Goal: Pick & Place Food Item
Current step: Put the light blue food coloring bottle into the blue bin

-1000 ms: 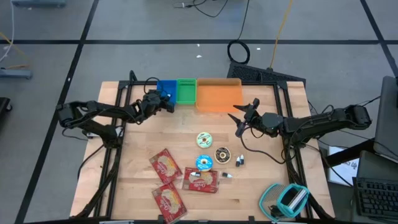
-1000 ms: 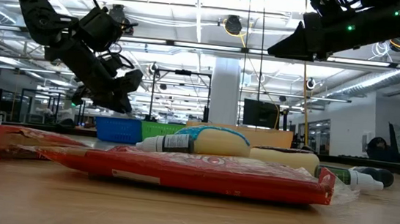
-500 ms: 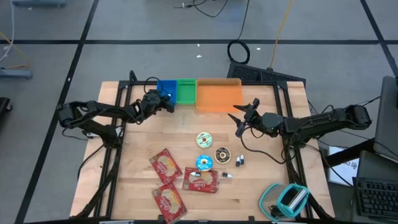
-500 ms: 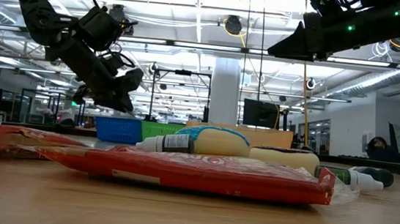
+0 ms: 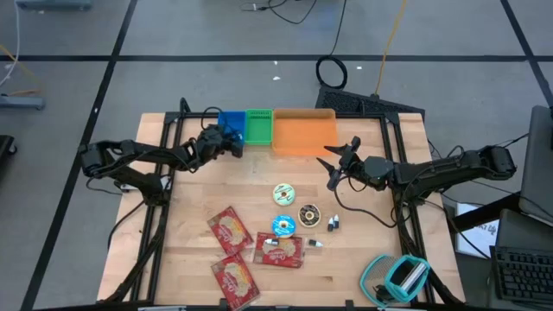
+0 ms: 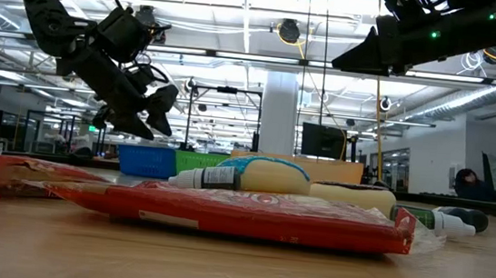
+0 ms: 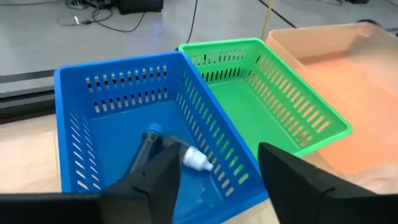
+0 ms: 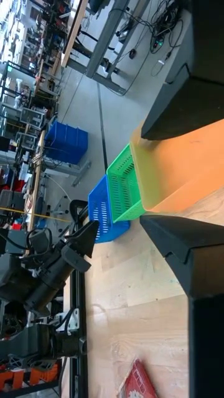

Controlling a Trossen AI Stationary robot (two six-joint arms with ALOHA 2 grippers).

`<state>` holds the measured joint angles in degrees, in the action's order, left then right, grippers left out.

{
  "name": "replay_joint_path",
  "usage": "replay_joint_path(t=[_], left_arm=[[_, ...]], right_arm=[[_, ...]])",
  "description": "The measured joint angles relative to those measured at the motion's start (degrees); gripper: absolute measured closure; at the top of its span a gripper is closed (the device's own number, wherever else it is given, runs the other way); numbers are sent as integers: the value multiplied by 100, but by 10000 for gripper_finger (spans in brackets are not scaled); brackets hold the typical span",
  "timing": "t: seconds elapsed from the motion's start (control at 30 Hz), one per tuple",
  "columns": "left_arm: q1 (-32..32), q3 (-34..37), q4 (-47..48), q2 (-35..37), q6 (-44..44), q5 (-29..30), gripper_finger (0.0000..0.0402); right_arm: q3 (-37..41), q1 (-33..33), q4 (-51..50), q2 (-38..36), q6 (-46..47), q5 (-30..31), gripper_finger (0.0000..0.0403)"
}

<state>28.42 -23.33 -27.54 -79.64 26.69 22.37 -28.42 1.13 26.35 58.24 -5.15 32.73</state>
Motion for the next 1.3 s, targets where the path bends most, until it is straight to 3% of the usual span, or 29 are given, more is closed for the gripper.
replay_joint_path(t=[0.3,1.3], left_arm=[[-7,0,1,0,63,0,134],[-7,0,3,0,57,2,133]], right_arm=[[-2,0,6,0,-15,0,206],[-2,46,339,2,300,20,206]])
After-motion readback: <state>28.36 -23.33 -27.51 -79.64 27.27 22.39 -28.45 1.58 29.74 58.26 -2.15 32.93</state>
